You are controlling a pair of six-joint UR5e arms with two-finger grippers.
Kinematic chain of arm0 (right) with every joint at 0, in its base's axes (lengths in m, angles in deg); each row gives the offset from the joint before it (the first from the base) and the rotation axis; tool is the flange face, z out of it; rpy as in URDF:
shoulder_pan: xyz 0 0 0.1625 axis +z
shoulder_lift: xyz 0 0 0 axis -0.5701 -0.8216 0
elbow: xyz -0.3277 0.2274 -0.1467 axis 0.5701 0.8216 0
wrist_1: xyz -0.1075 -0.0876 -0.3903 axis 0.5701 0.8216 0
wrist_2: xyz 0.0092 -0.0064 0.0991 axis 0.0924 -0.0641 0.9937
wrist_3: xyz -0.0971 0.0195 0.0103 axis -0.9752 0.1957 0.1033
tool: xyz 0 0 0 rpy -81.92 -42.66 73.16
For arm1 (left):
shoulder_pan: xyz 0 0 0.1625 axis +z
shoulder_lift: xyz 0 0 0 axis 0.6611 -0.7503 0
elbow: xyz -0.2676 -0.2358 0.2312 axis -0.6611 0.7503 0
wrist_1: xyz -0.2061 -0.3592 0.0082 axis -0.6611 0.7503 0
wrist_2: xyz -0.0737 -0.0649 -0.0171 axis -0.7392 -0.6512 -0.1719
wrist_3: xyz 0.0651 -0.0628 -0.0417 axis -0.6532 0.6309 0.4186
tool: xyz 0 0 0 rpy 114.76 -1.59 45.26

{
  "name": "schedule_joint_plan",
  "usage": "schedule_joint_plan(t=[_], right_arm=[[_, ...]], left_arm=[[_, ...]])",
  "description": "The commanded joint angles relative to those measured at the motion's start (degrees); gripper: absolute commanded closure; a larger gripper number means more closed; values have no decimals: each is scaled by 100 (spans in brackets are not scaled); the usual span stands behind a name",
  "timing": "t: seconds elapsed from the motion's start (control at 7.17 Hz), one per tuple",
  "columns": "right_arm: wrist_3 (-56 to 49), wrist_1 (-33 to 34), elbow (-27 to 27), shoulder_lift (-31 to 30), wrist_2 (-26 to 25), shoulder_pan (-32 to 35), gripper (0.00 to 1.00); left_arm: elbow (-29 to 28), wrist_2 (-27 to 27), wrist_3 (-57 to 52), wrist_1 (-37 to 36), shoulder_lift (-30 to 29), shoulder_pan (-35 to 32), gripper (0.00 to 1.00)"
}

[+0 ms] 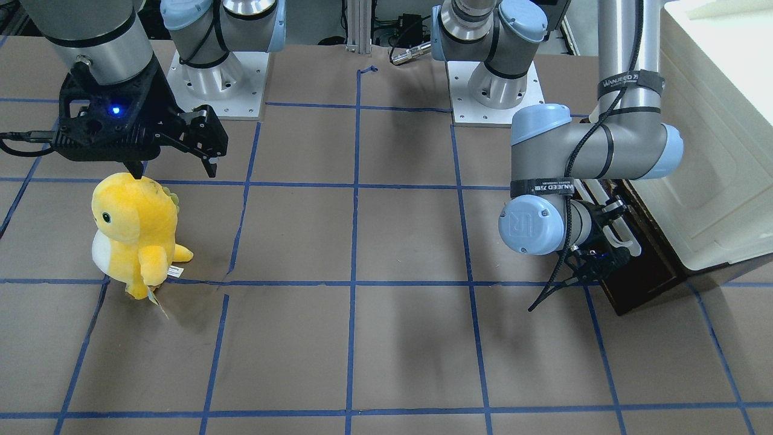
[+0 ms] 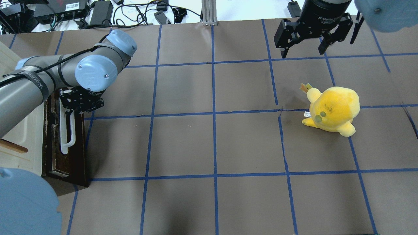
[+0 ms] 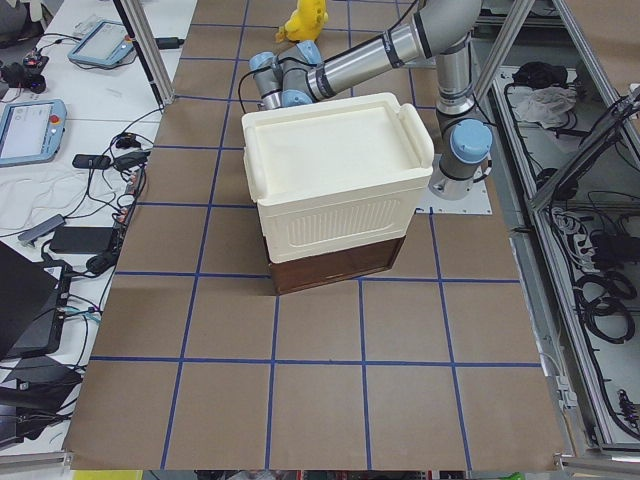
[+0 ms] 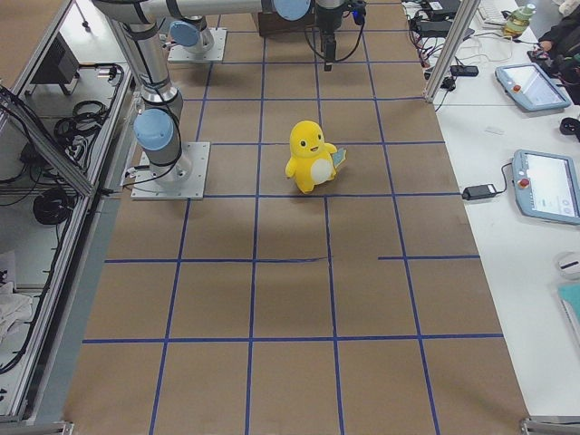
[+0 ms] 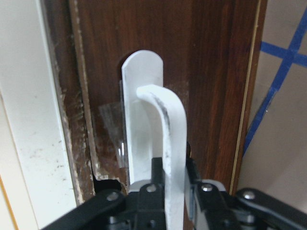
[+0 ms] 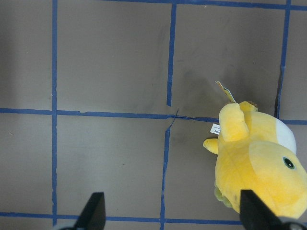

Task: Pull drawer sideways
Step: 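Pull the handle with the left gripper away from the cabinet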

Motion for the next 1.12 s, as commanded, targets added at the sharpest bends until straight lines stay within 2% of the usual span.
schedule_joint_plan(t=[0.0,0.98], right_arm=[[-9,0,0,0,-7,0,0],[-9,0,0,0,2,0,0]], left_arm=[[-16,-57,135,20,-58,-64,86],[-192,-127,276,108,-146,-248,85]])
